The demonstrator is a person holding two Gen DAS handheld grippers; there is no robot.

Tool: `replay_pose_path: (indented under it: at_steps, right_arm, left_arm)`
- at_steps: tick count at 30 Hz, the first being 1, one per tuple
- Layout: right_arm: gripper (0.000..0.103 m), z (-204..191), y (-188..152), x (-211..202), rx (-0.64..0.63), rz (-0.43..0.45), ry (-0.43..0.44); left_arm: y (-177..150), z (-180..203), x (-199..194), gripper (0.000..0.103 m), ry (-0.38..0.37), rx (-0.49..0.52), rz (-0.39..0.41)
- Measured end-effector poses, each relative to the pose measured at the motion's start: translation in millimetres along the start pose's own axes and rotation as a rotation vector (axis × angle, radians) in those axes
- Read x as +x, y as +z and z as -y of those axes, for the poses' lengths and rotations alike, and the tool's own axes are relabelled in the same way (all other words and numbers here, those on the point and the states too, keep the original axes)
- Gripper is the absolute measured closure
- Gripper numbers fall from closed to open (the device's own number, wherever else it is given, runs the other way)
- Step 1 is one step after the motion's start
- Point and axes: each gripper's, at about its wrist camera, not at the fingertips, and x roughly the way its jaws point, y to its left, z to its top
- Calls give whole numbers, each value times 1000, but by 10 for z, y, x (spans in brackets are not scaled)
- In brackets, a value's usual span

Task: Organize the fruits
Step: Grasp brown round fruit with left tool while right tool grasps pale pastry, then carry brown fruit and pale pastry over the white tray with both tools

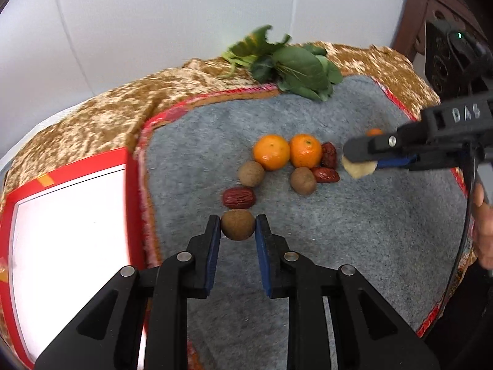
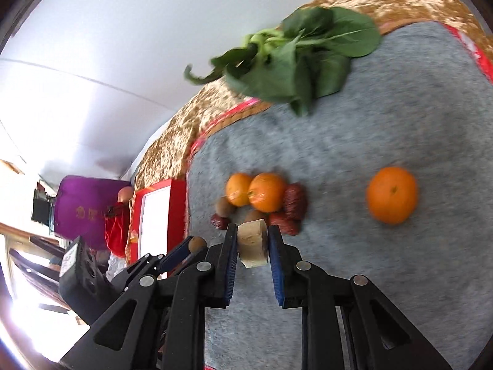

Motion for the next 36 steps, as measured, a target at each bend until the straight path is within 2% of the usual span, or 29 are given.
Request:
replay_pose_path:
  at_steps: [6,12,15,18,25,30,36]
  right_arm:
    - [84,-181,-51,137,-32,-8,-9]
    - [84,-176,-57,140,-36,-6,-11]
    - [84,-207,-60,144,-42,-1,-12]
    - [84,-216,-56,142,-46,3,-11]
    - [84,-260,-70,152,-64,3,8]
    - [84,-376,-88,174,-97,1,31]
    - [84,-579,-164,300,-139,-16,57]
  left_arm:
    - [-7,-127,-122,83,29,-36,32]
    - [-12,-118,-169,83,50,-29,39]
    - [-9,-117,-224,83,93,-24,61]
    - [-14,-112,-295,83,167,-14,95]
    - [-1,-217,-471,83,269,-48,168]
    - [-22,-332,-588,83,321,-78,201]
    - [-81,-505,-662,83,361,-98,203]
